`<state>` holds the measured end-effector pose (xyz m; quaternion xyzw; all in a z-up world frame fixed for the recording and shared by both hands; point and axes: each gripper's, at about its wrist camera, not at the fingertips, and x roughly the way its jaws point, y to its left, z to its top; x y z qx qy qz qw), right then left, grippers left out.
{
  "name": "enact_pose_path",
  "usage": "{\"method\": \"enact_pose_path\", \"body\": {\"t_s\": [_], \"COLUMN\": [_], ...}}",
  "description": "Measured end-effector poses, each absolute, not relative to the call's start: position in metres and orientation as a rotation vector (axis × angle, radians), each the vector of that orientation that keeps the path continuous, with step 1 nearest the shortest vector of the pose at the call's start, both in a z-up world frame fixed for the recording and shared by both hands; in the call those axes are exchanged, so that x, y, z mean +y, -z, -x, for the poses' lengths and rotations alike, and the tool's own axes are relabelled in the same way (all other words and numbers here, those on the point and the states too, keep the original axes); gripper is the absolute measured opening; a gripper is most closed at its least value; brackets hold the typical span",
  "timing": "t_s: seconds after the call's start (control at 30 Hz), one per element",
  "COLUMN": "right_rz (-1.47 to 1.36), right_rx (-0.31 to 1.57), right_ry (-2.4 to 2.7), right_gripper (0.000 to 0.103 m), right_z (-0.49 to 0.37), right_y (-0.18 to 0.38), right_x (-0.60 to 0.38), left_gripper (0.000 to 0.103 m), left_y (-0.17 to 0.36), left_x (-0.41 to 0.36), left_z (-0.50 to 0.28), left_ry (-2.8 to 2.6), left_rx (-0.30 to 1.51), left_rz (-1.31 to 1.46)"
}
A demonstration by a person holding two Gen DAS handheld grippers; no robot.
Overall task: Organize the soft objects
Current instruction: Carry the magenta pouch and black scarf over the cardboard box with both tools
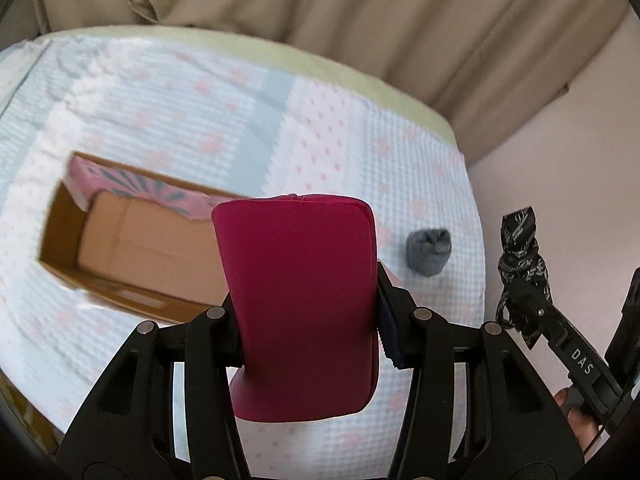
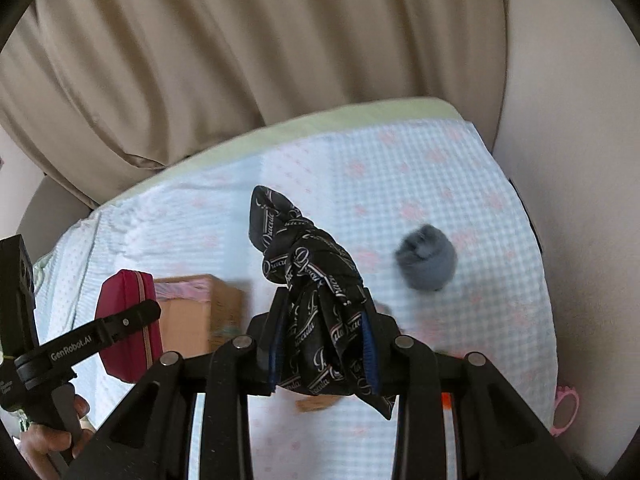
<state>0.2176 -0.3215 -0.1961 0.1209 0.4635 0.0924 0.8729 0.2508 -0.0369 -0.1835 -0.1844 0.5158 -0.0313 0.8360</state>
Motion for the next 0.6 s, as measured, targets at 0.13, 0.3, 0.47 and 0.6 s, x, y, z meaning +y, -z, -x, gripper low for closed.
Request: {"method": "enact_pose_path", "body": {"t_s": [0.13, 0.3, 0.47, 0.6], "right_rz": [-0.233, -0.238, -0.245, -0.255], "right_rx": [0.956, 0.974, 1.015, 1.067], "right_ry": [-0.201, -0.213, -0.225, -0.222], "right_gripper": [0.029, 0.029, 0.029, 0.029], "right_z": [-0.207, -0.199, -0.202, -0.210], "right_y": [0.171, 0.164, 0.178, 0.198], "right_x": [-0.272, -0.201, -0.127, -0.079], "left_gripper": [0.045, 0.045, 0.045, 0.045], "left_y": [0.166, 0.167, 0.186, 0.211], "left_x": [0.017, 0.092, 0.158, 0.190], "left_z": [-0.243, -0.240, -0.250, -0.262], "left_ry": [0.065, 0.054, 0.044, 0.039], "left_rx": [1.072, 1.079, 1.116, 1.168], "left_rz": [0.369, 0.367, 0.341, 0.327]}}
